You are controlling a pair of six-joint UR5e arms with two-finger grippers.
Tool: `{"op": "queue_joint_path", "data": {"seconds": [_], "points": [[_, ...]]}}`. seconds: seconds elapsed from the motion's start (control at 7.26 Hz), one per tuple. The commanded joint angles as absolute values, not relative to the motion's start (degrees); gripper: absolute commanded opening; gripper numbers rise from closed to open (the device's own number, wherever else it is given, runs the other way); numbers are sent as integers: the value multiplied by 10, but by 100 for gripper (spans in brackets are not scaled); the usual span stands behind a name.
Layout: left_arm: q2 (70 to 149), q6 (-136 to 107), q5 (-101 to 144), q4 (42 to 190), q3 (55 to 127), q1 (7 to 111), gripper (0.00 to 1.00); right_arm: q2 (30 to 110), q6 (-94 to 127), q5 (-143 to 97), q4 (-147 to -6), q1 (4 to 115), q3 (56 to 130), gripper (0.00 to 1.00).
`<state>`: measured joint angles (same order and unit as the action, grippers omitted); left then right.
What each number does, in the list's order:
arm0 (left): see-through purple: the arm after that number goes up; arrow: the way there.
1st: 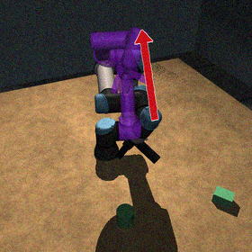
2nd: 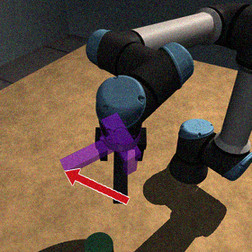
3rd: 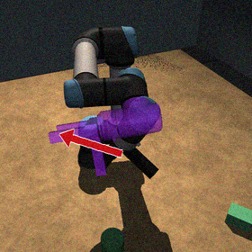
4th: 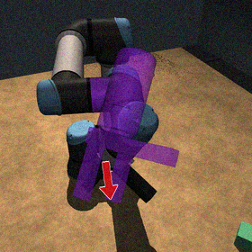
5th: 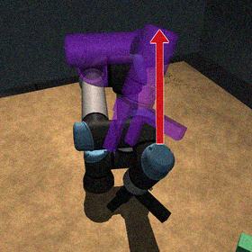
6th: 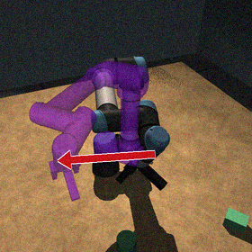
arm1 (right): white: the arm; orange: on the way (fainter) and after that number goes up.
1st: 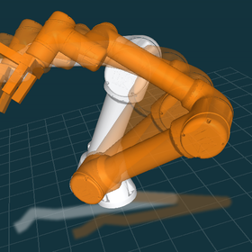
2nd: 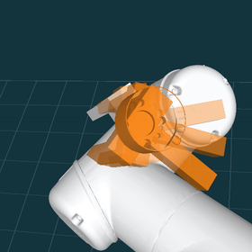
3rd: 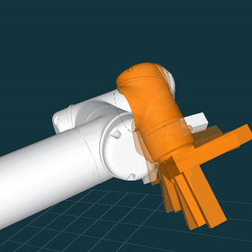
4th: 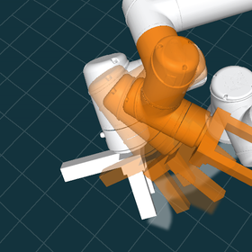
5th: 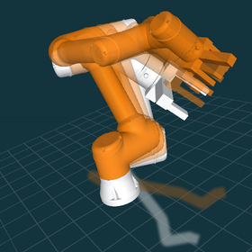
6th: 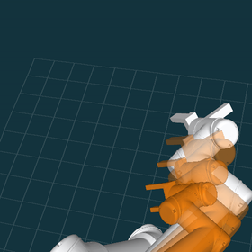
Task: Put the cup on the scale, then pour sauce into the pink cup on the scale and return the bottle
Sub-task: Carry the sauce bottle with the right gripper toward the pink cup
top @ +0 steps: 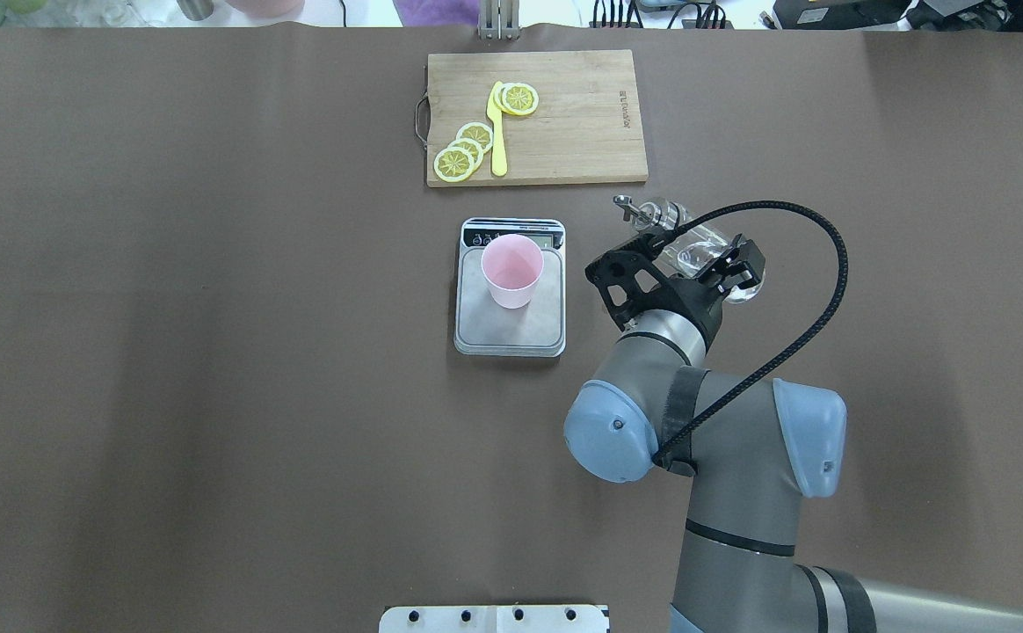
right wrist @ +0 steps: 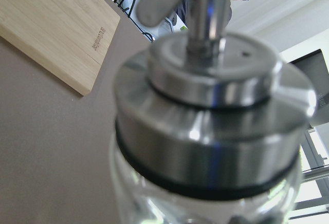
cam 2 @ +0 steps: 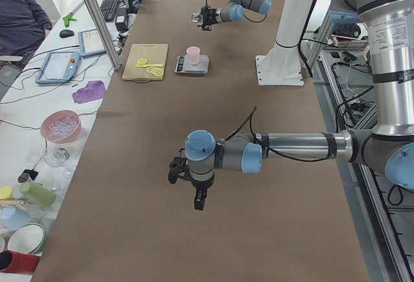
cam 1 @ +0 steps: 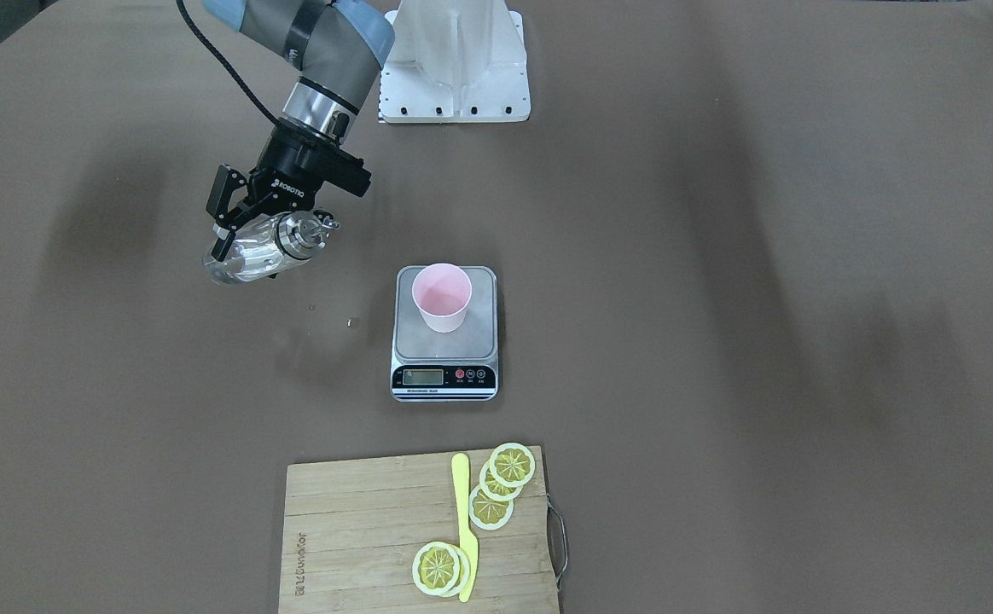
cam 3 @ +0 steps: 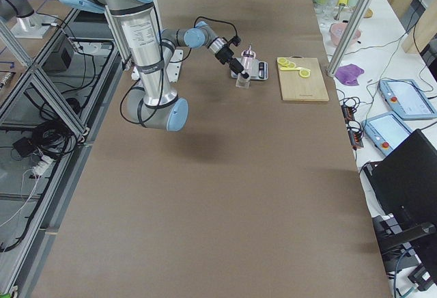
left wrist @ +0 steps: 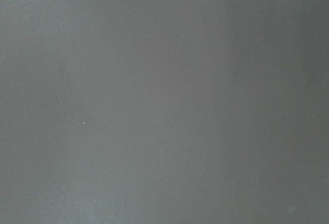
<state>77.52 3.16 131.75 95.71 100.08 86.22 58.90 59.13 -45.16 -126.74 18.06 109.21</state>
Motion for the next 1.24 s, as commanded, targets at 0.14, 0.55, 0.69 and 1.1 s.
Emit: {"op": "queue_joint_path", "data": {"seconds": [0.14, 0.55, 0.69, 1.1], "points": [[775, 33, 1317, 957, 998, 862, 98, 536, 578, -439, -1357, 177, 1042, 0], [775, 32, 1317, 957, 995, 862, 98, 498, 574, -421, -1409, 176, 990, 0], [775, 32, 1317, 957, 990, 862, 98, 484, 574, -415, -1423, 176, 979, 0], [775, 31, 1317, 957, 979, 863, 98, 465, 573, -403, -1460, 176, 954, 0]]}}
